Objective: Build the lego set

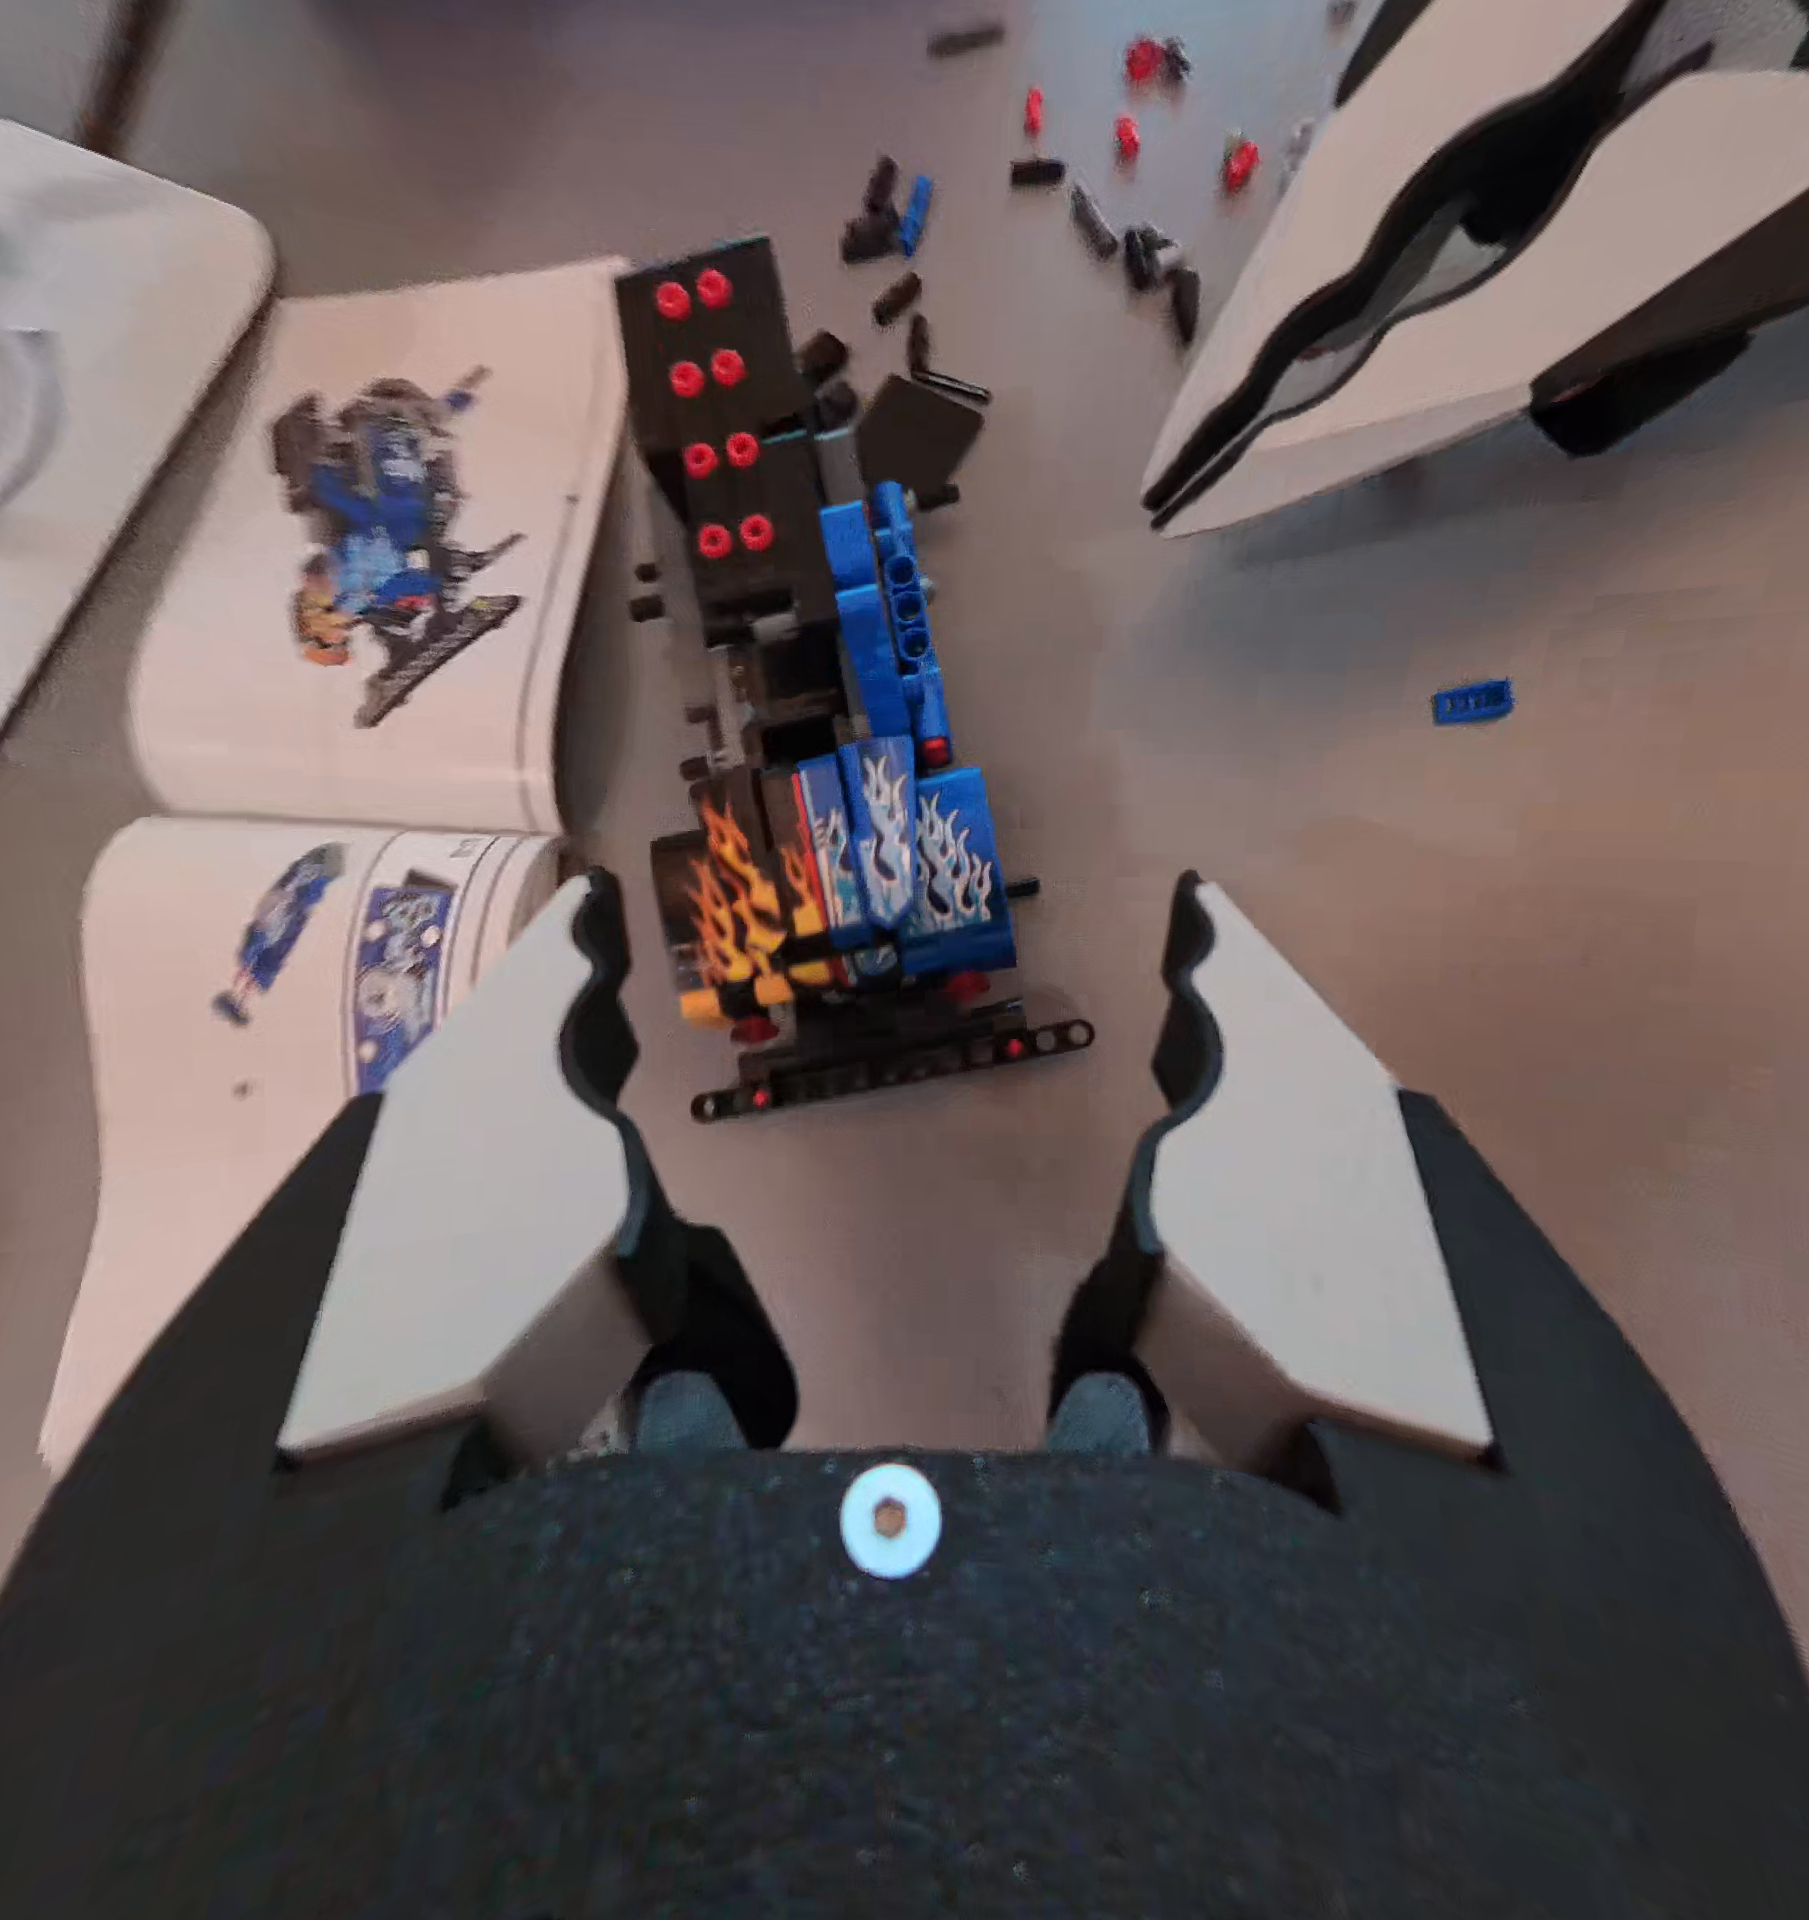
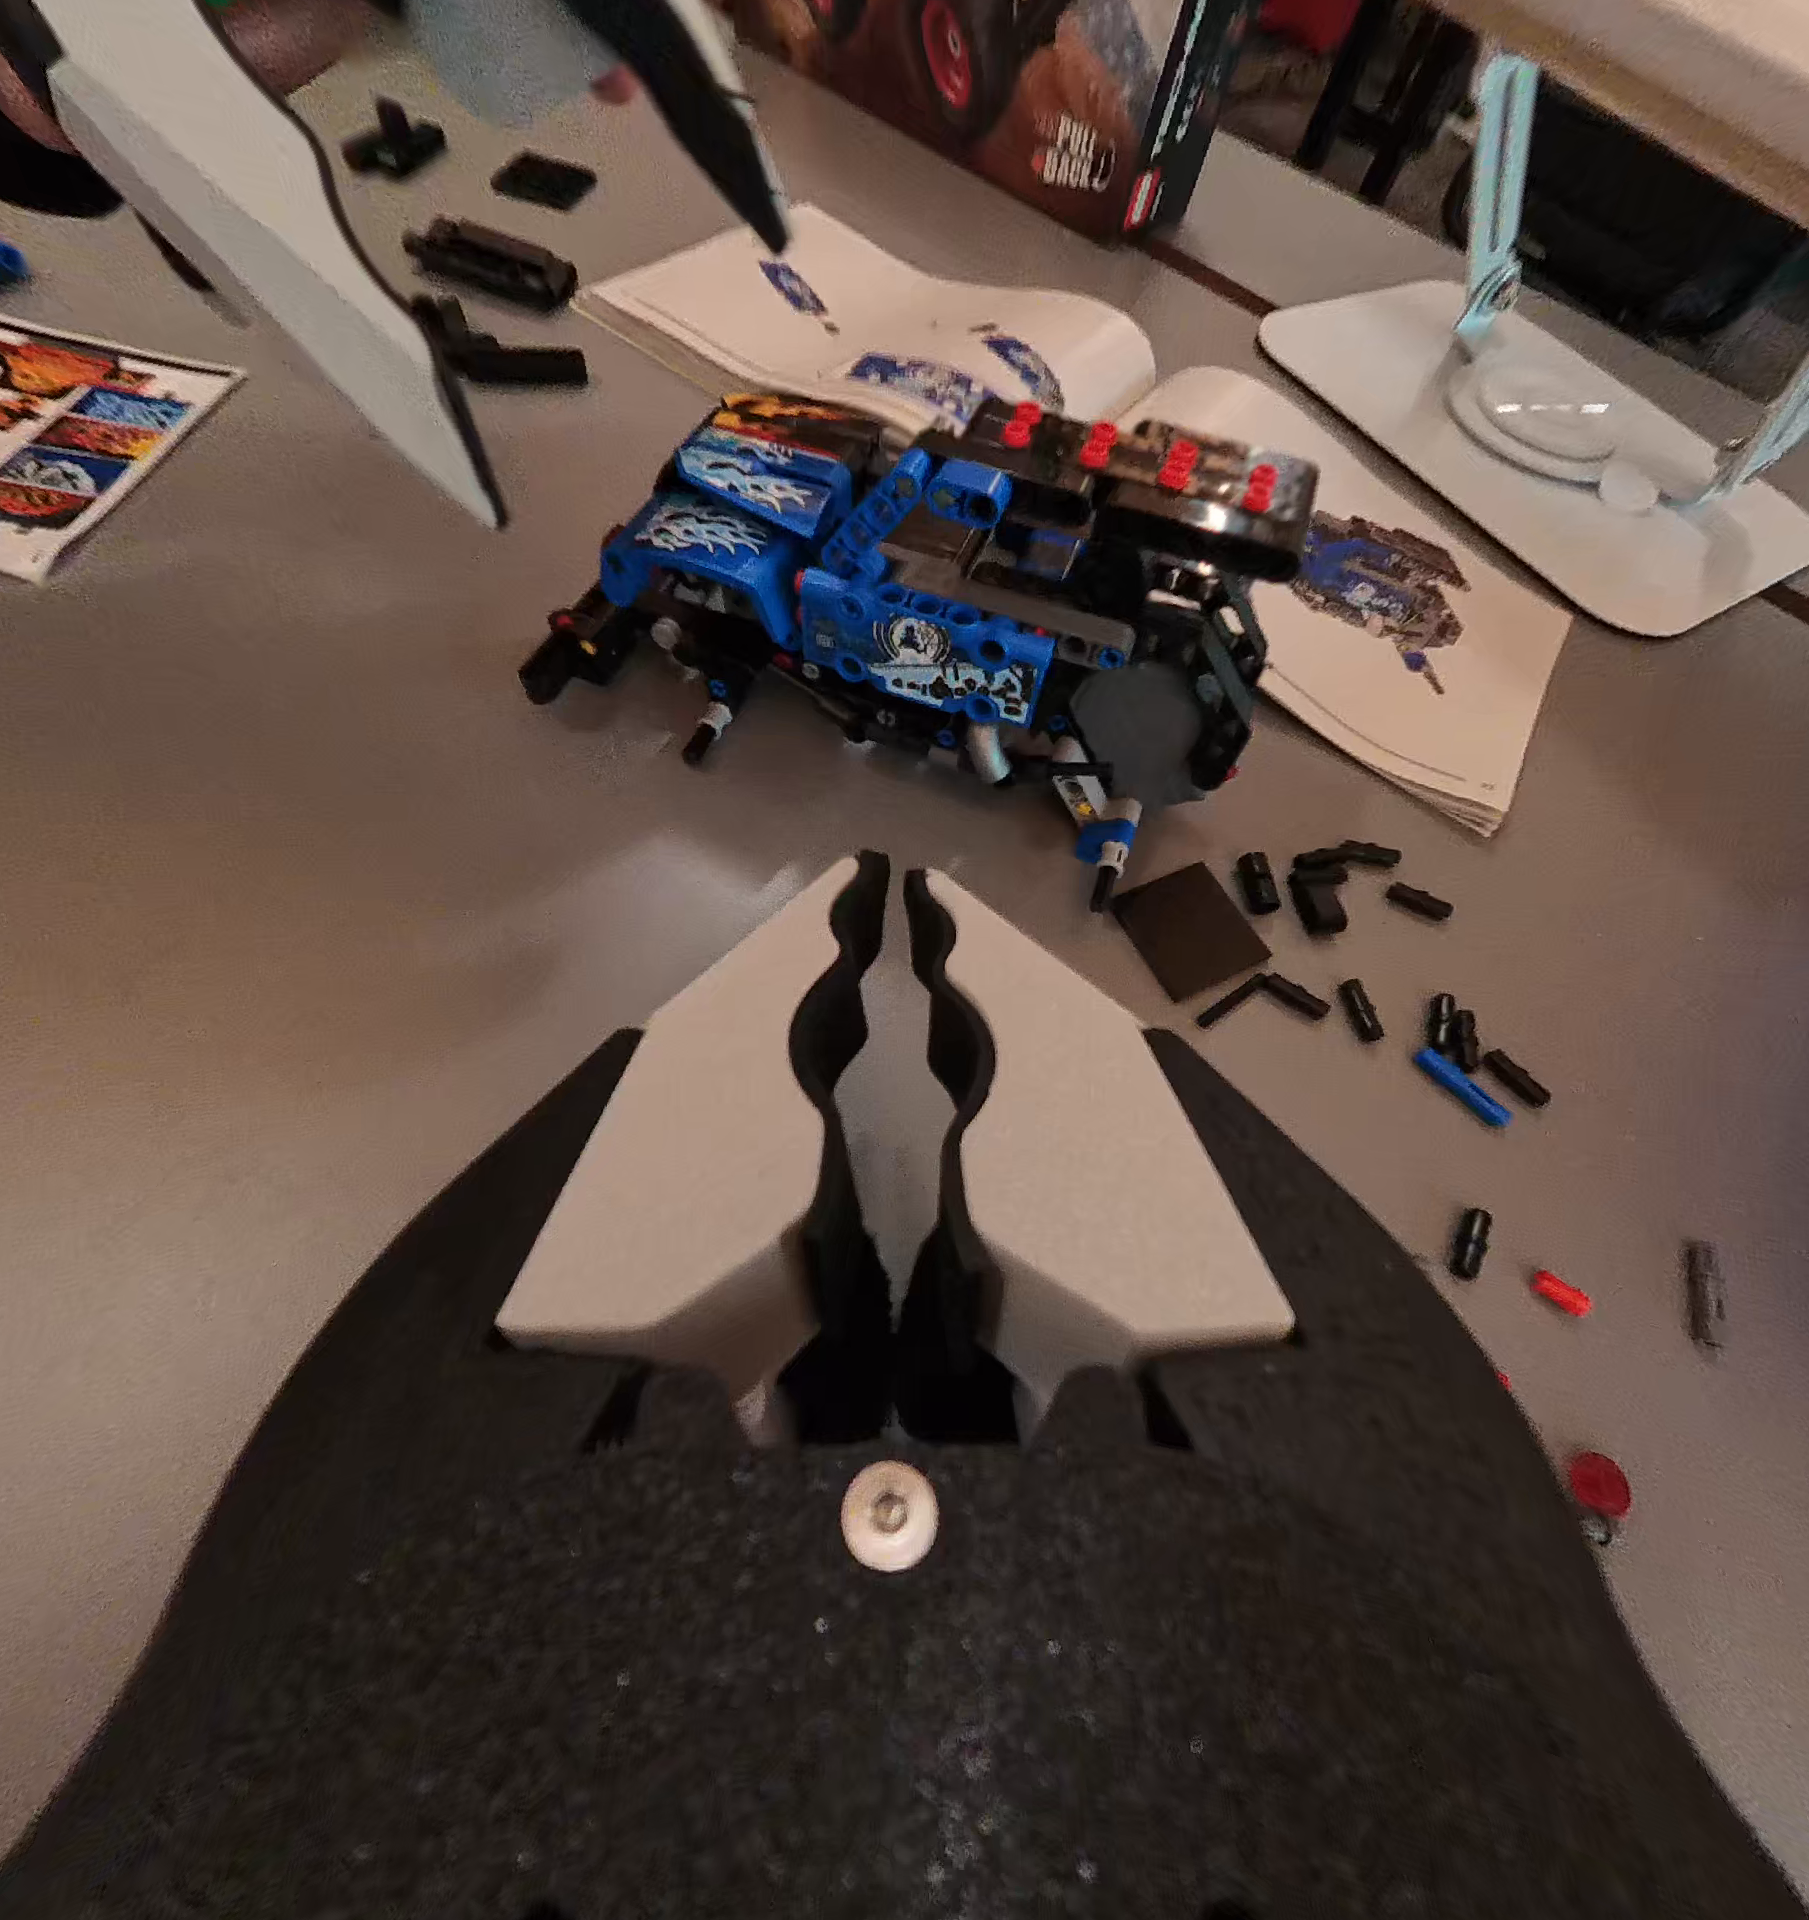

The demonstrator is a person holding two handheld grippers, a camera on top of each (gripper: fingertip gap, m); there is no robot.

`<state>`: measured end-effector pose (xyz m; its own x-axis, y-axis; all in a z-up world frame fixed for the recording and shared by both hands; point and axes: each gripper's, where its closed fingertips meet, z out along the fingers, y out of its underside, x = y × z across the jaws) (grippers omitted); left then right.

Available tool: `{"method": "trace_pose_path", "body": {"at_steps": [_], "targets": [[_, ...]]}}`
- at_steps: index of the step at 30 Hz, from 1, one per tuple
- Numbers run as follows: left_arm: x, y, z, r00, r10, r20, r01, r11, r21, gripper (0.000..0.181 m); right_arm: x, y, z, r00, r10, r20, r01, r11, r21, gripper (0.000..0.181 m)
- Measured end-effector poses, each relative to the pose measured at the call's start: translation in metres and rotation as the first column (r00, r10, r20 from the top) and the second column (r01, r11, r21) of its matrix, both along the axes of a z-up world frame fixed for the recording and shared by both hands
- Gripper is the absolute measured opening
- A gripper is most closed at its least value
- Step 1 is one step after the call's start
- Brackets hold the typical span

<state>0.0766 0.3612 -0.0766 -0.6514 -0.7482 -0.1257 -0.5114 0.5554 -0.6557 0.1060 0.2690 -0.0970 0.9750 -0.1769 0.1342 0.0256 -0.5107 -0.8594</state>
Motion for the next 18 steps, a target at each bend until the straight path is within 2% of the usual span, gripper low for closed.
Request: {"method": "trace_pose_path", "body": {"at_steps": [2, 4, 8, 13, 18], "targets": [[0.017, -0.005, -0.014, 0.999, -0.047, -0.008, 0.047, 0.997, 0.064, 0.103, 0.000, 0.009, -0.006, 0.999, 0.003, -0.041, -0.006, 0.998, -0.055, 0.004], [0.038, -0.004, -0.021, 0.999, -0.027, 0.022, 0.024, 0.993, 0.120, 0.101, 0.005, 0.021, -0.008, 0.997, -0.010, -0.073, 0.003, 0.996, -0.089, 0.006], [0.050, -0.018, -0.025, 0.998, 0.019, -0.061, -0.019, 1.000, 0.007, 0.090, 0.022, 0.039, -0.017, 0.994, -0.056, -0.095, 0.040, 0.986, -0.161, 0.006], [0.057, -0.018, -0.032, 0.991, 0.052, -0.121, -0.052, 0.999, 0.008, 0.066, 0.029, 0.043, -0.023, 0.985, -0.089, -0.146, 0.047, 0.963, -0.267, 0.003], [0.064, -0.018, -0.034, 0.990, 0.070, -0.124, -0.064, 0.997, 0.049, 0.066, 0.029, 0.049, -0.015, 0.983, -0.062, -0.173, 0.013, 0.961, -0.276, 0.002]]}}
